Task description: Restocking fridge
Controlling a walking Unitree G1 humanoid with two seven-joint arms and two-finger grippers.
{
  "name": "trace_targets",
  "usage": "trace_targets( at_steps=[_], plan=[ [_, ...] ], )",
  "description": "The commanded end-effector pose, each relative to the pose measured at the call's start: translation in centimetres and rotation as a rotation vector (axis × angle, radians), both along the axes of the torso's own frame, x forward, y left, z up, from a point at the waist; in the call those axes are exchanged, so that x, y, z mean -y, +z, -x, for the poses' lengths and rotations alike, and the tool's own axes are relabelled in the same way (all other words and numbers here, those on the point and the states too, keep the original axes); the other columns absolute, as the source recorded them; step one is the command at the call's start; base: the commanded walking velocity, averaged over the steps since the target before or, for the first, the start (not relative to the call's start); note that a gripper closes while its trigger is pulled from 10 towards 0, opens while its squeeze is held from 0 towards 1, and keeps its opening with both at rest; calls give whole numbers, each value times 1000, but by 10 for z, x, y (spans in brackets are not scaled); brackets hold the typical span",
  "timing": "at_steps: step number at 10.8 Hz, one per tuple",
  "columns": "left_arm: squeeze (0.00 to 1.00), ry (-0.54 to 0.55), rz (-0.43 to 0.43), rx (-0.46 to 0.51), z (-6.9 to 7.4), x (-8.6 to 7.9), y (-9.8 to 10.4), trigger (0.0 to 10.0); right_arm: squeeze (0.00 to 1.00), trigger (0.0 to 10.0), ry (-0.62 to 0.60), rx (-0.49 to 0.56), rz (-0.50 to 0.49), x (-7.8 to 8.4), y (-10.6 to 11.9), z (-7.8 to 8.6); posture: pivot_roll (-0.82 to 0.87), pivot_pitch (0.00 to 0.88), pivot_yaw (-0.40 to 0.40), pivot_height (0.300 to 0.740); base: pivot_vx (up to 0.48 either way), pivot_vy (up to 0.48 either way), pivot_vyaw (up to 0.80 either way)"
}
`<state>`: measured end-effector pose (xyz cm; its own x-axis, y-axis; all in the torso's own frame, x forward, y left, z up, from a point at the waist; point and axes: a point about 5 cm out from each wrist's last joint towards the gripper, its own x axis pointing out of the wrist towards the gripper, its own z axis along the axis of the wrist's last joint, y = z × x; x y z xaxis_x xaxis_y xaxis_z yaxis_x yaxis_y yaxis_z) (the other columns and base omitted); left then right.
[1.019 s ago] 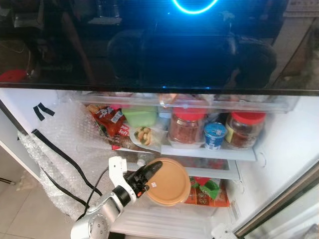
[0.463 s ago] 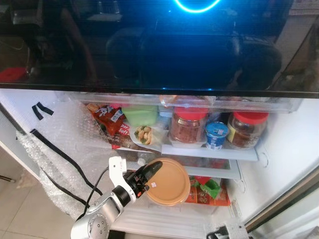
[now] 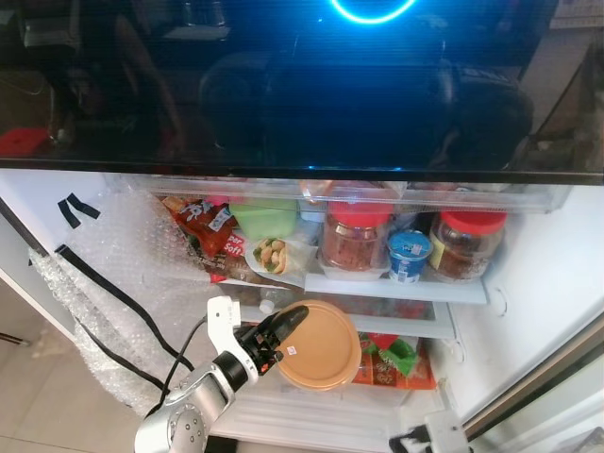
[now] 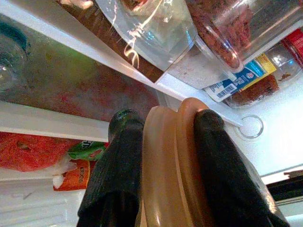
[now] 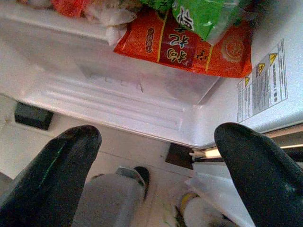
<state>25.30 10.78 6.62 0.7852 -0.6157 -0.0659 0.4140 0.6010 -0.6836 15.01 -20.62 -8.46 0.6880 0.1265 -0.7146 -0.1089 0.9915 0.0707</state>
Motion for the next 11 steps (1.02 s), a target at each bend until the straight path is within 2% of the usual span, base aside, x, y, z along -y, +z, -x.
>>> trace_targets(
  at_steps=[1,2,3,4,7,9,11],
  plan=[
    [0,-15,1,9,-3,1,2,10000,0,10000,-68,31,-51,0,1,1,-134,0,46,703,0,0,0],
    [0,-30,-4,5,-3,2,1,10000,0,10000,-63,336,-85,6,36,-45,-138,0,50,703,0,0,0],
    [0,-32,-4,3,-3,3,0,10000,0,10000,-41,418,-88,9,49,-58,-145,0,52,703,0,0,0],
    [0,-32,0,1,-4,4,0,10000,0,10000,8,487,-114,5,60,-66,-146,0,45,703,0,0,0],
    [0,-33,7,0,-3,8,-2,10000,0,10000,16,506,-164,8,63,-62,-144,0,37,703,0,0,0],
    [0,-27,9,1,-3,6,-2,10000,0,10000,23,476,-126,11,59,-50,-140,0,32,703,0,0,0],
    [0,-25,13,-1,-3,7,-3,10000,0,10000,-9,329,-122,12,37,-18,-151,0,32,703,0,0,0]
  ],
)
